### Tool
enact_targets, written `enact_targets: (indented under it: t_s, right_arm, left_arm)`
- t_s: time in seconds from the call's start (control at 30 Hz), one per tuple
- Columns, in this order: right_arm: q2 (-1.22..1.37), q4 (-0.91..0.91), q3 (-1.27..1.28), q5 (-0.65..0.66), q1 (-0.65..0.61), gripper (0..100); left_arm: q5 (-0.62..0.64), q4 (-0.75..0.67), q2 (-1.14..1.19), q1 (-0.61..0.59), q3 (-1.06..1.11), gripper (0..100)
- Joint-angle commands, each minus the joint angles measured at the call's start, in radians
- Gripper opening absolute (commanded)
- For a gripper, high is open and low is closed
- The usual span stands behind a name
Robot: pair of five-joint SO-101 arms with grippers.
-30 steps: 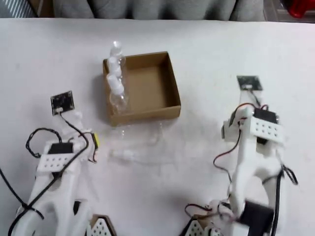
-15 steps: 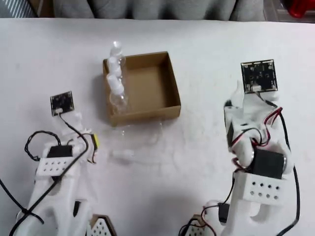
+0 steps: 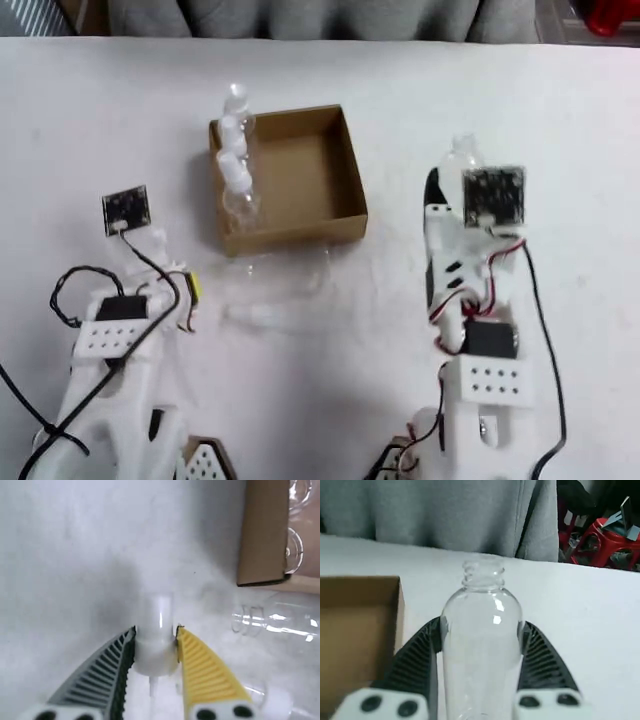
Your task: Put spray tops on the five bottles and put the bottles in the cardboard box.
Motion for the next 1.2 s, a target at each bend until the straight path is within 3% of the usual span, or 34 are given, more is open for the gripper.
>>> enact_targets:
  t_s: [0.0,0.47,0.57,0.97,1.17]
  right_arm:
    - [-0.099,-0.107,0.051,-0.164,-0.056,1.6]
    - [-0.748,-0.124,0.431,-0.157,-0.139,1.6]
    - [-0.739,-0.104,0.457,-0.114,-0.136,1.6]
    - [-0.750,0.105,0.457,-0.173,-0.143,1.6]
    - [-0.750,0.067,0.457,-0.173,-0.150,1.6]
  left_arm:
    - [-0.012,-0.017,-0.036,-0.008,-0.008,2]
    - [-0.014,-0.018,-0.038,-0.008,-0.008,2]
    - [-0.014,-0.018,-0.038,-0.008,-0.008,2]
    - [-0.015,-0.020,-0.039,-0.015,-0.011,3]
    - [-0.015,-0.091,-0.039,-0.019,-0.014,3]
